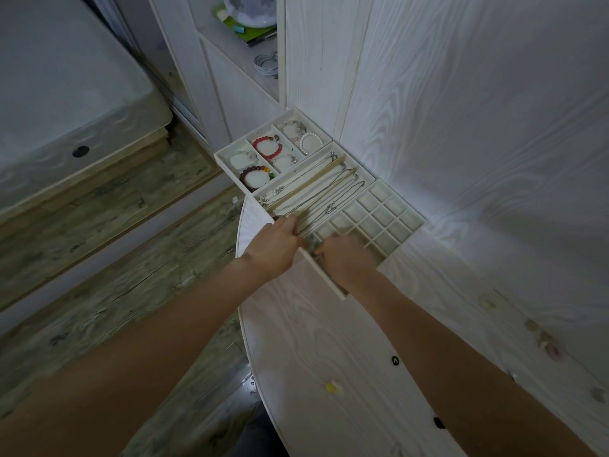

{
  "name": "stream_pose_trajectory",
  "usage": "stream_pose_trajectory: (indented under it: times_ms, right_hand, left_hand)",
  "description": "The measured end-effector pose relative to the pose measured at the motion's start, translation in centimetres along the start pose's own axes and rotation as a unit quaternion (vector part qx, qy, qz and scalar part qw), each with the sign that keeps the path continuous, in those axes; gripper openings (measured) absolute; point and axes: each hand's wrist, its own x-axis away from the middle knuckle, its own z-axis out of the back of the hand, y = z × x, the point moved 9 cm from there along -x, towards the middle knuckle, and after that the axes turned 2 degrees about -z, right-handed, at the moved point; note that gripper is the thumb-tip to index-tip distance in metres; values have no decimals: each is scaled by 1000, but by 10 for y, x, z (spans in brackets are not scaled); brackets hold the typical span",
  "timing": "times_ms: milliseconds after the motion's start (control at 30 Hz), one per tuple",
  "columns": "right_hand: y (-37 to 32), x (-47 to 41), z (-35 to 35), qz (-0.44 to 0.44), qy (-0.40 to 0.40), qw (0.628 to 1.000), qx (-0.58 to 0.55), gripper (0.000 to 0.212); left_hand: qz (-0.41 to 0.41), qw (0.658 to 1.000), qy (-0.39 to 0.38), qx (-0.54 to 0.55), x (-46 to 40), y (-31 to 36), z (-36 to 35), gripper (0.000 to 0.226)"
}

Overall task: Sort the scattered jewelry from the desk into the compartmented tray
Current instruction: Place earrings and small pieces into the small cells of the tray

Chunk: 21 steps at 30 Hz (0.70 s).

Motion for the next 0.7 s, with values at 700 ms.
stream_pose_trajectory:
  times_ms: [700]
  right_hand:
    - [-3,8,0,-26,6,999,23,26]
  left_hand:
    - [4,998,3,-56,4,8,3,49]
